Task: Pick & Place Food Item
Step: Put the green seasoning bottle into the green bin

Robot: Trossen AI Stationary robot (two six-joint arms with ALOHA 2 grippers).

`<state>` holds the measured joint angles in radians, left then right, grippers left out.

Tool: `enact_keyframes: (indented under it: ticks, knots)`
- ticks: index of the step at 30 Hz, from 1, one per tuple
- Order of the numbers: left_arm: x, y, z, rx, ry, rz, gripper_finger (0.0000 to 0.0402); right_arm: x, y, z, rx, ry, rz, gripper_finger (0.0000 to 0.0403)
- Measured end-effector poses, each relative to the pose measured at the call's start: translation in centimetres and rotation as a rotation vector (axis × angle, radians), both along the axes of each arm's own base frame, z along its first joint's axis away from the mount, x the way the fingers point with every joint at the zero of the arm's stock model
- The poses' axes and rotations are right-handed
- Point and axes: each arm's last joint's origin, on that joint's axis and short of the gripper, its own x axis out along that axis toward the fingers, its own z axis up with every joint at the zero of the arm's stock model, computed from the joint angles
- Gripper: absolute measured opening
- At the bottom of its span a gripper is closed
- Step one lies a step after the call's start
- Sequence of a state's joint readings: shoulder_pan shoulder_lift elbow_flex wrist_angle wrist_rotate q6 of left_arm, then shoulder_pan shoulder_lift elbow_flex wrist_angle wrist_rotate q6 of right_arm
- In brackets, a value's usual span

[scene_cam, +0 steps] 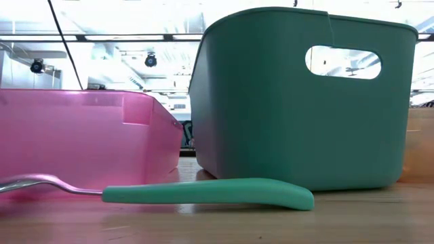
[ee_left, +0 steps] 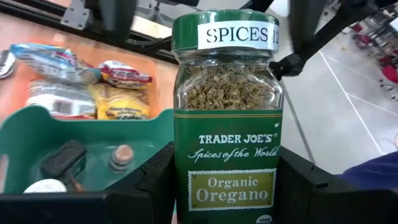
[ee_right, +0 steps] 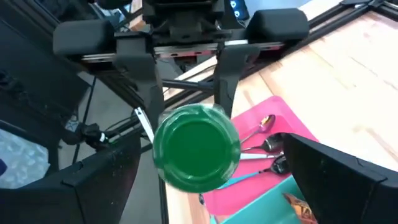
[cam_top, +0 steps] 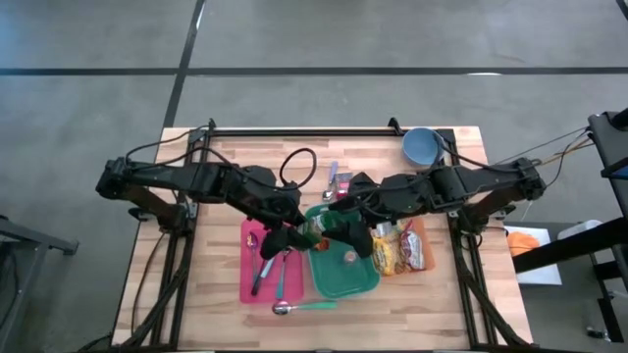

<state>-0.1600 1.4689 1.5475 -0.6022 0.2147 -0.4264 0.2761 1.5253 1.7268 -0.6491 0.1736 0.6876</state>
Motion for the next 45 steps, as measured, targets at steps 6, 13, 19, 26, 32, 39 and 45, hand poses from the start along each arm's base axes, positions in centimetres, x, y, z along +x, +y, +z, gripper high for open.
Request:
enact_keyframes:
  ticks: [6,13,19,26,32,39,45]
  knots:
    - [0.0,0.0,0.1,-0.03,-0.002,-0.009,0.0186,0.8,-0.4,-0.6,0.011,0.02,0.011,0.0385]
    - [0.1,0.3,0.1,-0.054,0.009,0.004,0.0186,1.3,-0.4,-1.1,0.026,0.039,0.043,0.0385]
    - [0.0,0.2,0.1,-0.067,0.015,-0.011,0.0186,1.4,-0.4,-0.9,0.017,0.027,0.048,0.0362]
    - [0.1,0.2,0.0,-0.073,0.016,-0.021,0.0186,1.4,-0.3,-0.8,0.009,0.013,0.057,0.0266]
    - [0.1,0.2,0.0,-0.076,0.02,-0.017,0.0186,1.5,-0.3,-0.7,0.018,0.005,0.078,0.0197]
    - [0.2,0.5,0.0,-0.078,0.02,-0.012,0.0186,1.5,-0.2,-0.7,0.026,0.003,0.077,0.0197]
    - [0.2,0.6,0.0,-0.079,0.018,-0.009,0.0278,1.5,-0.2,-0.7,0.038,0.0,0.073,0.0197]
